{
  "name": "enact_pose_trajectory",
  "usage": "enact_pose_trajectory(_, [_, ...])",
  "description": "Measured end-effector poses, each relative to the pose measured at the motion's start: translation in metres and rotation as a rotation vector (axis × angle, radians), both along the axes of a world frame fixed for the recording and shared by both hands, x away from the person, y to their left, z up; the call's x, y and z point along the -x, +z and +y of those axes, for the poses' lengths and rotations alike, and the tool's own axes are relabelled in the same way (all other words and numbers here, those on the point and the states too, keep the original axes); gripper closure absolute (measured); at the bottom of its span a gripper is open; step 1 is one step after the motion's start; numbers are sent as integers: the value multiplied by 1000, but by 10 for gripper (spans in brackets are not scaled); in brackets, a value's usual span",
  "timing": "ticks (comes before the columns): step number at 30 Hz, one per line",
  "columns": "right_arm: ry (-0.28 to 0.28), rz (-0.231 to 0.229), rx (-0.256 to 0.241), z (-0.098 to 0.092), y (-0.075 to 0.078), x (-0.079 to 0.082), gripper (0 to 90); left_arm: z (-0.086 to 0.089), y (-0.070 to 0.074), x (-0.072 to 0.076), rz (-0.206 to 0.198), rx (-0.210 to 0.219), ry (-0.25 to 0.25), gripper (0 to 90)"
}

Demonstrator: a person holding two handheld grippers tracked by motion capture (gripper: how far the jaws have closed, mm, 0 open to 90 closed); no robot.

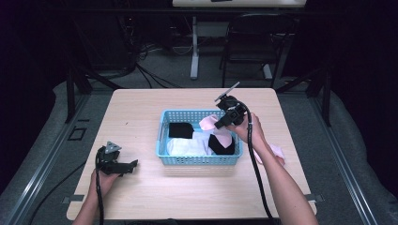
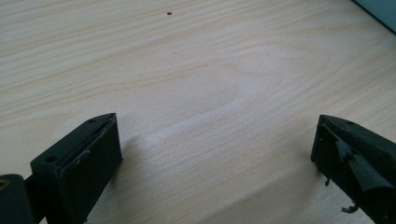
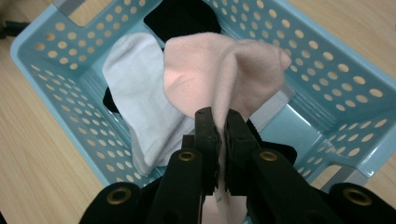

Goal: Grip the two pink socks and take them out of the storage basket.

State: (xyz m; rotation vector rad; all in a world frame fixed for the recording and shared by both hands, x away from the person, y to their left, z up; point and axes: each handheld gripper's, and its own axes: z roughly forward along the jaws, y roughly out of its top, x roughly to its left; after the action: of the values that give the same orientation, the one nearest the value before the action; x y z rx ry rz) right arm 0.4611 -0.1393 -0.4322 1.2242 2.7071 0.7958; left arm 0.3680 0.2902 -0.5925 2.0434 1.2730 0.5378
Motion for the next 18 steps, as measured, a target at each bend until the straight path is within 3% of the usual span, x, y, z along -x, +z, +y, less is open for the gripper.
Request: enact_pose_trajectory(18, [4,-24,-15,-4,27,1,865,0,0,0,3,-1,-3,15])
